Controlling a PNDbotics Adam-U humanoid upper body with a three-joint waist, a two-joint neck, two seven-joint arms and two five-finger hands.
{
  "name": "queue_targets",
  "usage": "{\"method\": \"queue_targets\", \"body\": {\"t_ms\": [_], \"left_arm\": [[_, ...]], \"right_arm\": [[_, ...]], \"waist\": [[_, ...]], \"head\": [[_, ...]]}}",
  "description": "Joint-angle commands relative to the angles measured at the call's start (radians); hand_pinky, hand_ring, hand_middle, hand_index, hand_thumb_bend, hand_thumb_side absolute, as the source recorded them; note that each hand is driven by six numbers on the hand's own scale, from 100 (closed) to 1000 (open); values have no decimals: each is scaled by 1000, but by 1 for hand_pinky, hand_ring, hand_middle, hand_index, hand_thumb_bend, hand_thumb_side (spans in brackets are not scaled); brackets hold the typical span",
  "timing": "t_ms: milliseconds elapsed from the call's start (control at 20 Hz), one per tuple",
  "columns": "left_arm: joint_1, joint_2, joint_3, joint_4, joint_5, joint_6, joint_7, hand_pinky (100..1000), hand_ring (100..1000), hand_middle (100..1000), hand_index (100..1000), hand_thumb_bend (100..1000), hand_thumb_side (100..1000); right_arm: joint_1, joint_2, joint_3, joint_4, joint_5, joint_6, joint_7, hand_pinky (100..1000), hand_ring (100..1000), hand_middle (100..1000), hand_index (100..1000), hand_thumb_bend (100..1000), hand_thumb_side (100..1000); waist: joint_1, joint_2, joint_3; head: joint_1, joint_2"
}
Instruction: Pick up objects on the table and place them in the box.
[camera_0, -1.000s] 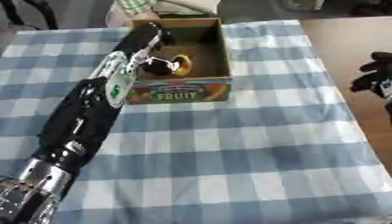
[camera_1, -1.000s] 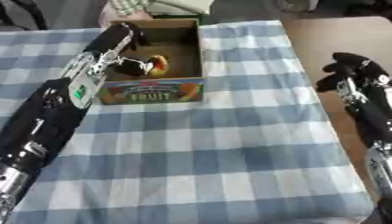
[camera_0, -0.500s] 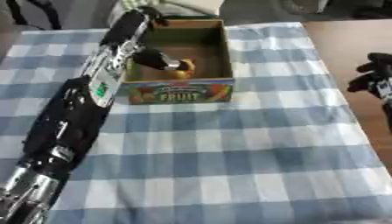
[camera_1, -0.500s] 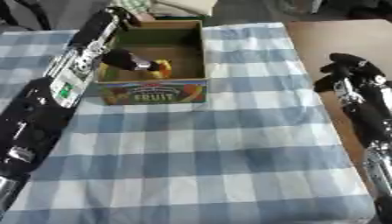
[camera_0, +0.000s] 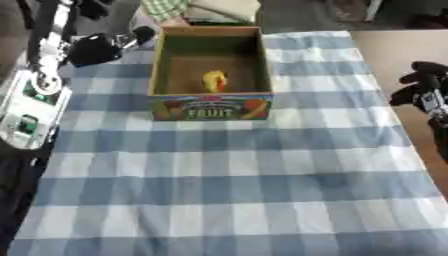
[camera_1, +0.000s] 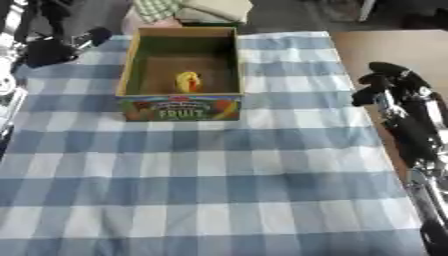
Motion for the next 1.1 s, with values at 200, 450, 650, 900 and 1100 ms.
{"method": "queue_targets", "body": {"t_ms": [200, 450, 650, 900, 1100], "left_arm": [[126, 52, 102, -109, 184, 15, 83, 630, 592, 588, 651, 686, 554], [197, 47, 157, -122, 283, 25, 123, 622, 585, 582, 643, 666, 572], [224, 38, 181, -120, 320, 25, 138, 622, 585, 581, 642, 663, 585], [239, 29, 190, -110, 332, 28, 124, 620, 581, 578, 641, 649, 594], [246, 25, 192, -109, 332, 31, 119, 619, 578, 574, 640, 642, 596]], "right_arm": [[-3, -23, -15, -7, -1, 1, -9, 572, 568, 609, 783, 100, 441], [0, -24, -16, -4, -5, 1, -11, 572, 568, 609, 783, 100, 443], [0, -24, -17, -4, -5, 1, -12, 572, 568, 609, 783, 100, 443], [-1, -24, -20, -5, -6, 0, -14, 573, 569, 609, 783, 100, 442], [-1, -23, -21, -5, -6, 1, -15, 573, 569, 609, 783, 100, 443]], "waist": [[0, -18, 8], [2, -21, 17], [1, -20, 18], [-1, -20, 18], [1, -21, 18]], "head": [[-14, -4], [-18, 1], [-22, 1], [-22, -3], [-22, -4]]}}
